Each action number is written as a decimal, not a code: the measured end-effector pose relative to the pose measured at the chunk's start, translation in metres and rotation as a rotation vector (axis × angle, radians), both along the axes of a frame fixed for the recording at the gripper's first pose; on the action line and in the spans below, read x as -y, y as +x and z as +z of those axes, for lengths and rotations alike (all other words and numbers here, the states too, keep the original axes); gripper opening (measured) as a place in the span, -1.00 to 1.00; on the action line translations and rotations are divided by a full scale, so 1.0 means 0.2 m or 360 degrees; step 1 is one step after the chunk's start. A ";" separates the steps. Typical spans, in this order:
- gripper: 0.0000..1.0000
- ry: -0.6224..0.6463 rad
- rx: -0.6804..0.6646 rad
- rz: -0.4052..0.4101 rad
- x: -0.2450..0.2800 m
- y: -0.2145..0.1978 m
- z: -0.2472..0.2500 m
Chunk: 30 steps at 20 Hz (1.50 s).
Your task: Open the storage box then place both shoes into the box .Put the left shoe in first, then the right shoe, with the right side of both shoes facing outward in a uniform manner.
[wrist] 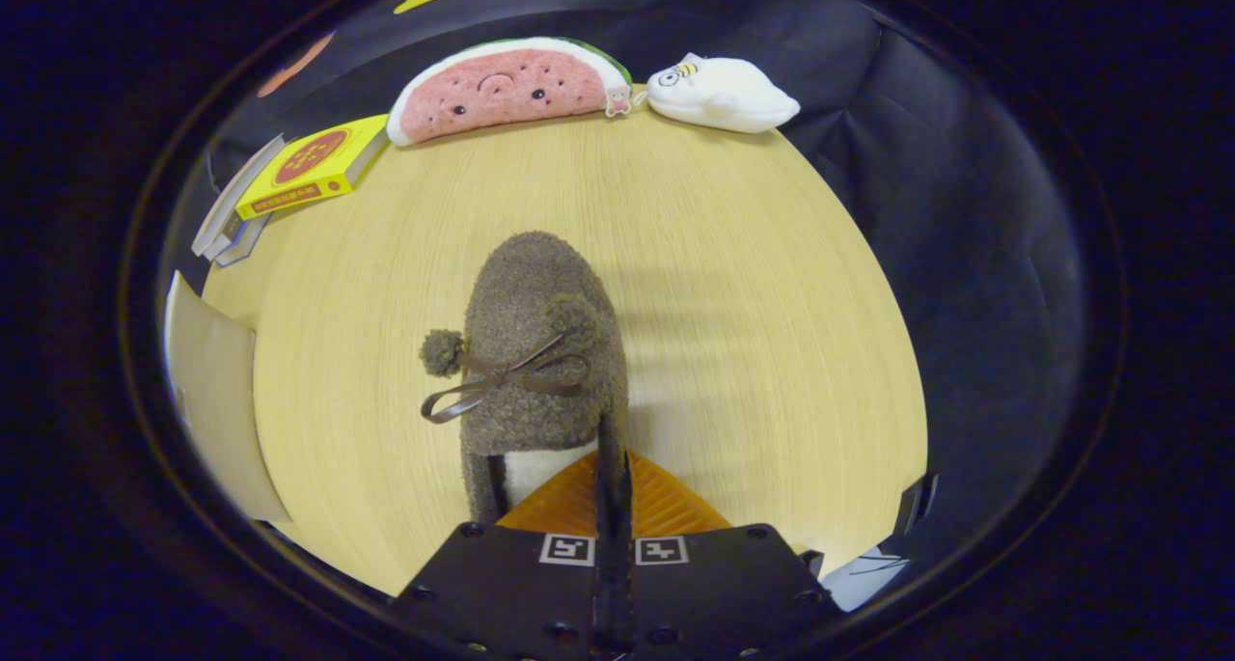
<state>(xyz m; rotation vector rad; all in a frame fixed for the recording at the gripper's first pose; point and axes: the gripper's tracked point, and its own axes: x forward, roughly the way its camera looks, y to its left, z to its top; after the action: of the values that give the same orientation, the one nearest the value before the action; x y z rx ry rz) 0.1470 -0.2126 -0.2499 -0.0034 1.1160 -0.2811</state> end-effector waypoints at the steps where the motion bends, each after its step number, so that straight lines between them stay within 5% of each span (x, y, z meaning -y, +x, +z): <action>1: -0.99 0.0036 0.0019 -0.0014 -0.01 -0.01 0.01; 11: -0.99 0.0288 0.0199 0.0042 -0.31 -0.15 0.44; 22: -1.00 0.0569 0.0416 0.0391 -1.28 -0.29 0.88; 26: -0.99 0.0854 0.0397 0.0393 -1.70 -0.30 0.88; 30: -0.99 0.0851 0.0364 0.0398 -1.97 -0.25 0.77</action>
<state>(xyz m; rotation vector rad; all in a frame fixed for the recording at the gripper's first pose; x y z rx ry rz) 0.0976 0.1819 -0.0955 0.3531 0.9228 0.2411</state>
